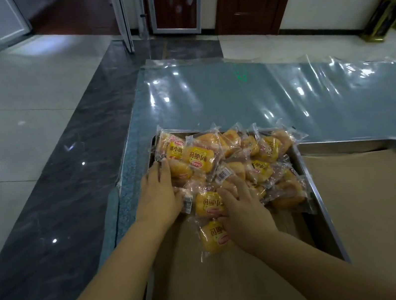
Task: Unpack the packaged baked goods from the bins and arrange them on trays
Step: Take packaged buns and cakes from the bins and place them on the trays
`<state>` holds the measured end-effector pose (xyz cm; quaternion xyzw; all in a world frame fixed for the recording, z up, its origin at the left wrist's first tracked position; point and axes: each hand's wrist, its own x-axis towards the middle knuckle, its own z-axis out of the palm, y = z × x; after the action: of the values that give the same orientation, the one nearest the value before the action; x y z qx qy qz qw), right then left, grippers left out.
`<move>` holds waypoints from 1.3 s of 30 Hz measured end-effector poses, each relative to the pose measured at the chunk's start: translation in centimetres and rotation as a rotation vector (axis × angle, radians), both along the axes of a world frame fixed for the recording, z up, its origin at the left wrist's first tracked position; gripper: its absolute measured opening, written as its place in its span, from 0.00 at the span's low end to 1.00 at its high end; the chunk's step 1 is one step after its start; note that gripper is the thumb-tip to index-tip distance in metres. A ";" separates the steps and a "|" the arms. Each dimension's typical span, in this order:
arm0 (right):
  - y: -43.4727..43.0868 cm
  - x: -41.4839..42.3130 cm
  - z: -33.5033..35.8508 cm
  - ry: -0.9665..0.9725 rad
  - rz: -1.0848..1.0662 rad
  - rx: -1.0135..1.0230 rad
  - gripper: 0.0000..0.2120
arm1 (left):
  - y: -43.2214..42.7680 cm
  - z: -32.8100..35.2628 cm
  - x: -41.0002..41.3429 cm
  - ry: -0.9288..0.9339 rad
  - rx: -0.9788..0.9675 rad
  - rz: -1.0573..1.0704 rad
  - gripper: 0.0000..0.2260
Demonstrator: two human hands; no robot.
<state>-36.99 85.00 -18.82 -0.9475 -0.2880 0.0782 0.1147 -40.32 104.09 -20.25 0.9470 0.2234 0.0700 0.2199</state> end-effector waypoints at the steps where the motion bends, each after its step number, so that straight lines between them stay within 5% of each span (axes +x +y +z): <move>1: -0.3 -0.1 0.4 -0.013 0.007 0.001 0.29 | -0.2 0.3 -0.5 0.002 -0.016 0.019 0.36; 14: -12.1 -3.1 6.5 -0.088 -0.002 0.115 0.21 | -7.5 7.2 -8.1 -0.184 0.034 -0.040 0.21; 39: -56.2 -8.1 12.8 0.073 -0.427 0.055 0.23 | -51.2 12.0 -8.6 -0.100 0.046 -0.630 0.19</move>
<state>-45.06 28.82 -5.99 -0.9801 -0.0783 0.0785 0.1649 -48.97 52.86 -8.24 0.9697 -0.0937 0.0502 0.2198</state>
